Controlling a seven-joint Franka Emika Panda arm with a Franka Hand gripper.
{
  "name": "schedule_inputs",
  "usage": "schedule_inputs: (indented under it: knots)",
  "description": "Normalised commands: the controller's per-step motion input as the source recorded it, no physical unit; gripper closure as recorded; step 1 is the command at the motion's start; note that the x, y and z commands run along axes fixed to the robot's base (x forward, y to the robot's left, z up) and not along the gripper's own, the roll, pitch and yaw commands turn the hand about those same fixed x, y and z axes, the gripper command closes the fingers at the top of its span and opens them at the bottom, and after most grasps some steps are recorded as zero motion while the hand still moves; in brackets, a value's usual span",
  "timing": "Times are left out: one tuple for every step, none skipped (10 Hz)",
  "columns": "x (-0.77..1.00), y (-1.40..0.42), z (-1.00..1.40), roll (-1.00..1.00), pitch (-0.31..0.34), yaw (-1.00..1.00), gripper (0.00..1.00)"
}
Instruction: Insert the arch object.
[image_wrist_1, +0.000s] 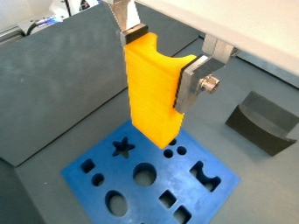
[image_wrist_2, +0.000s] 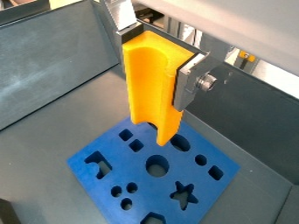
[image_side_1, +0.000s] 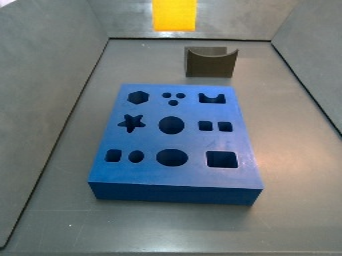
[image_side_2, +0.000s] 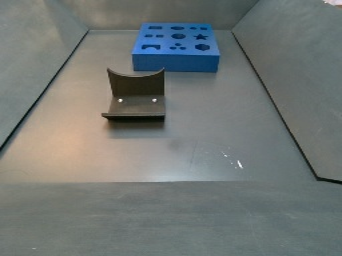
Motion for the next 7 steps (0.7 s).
schedule_inputs:
  knots:
    - [1.00,0.34,-0.93,0.04,0.093,-0.03,1.00]
    - [1.00,0.29,-0.84,0.10,0.147,-0.01,1.00]
    - [1.00,0.26,-0.74,0.11,0.207,-0.02,1.00]
    - [1.00,0.16,-0.57,0.16,0.264,0.00,1.00]
    - [0.95,0.08,-0.55,0.21,0.249,-0.02,1.00]
    - [0.93,0.00,-0.54,0.25,0.211,-0.05,1.00]
    - [0.87,0.00,-0.51,0.30,0.171,-0.09,1.00]
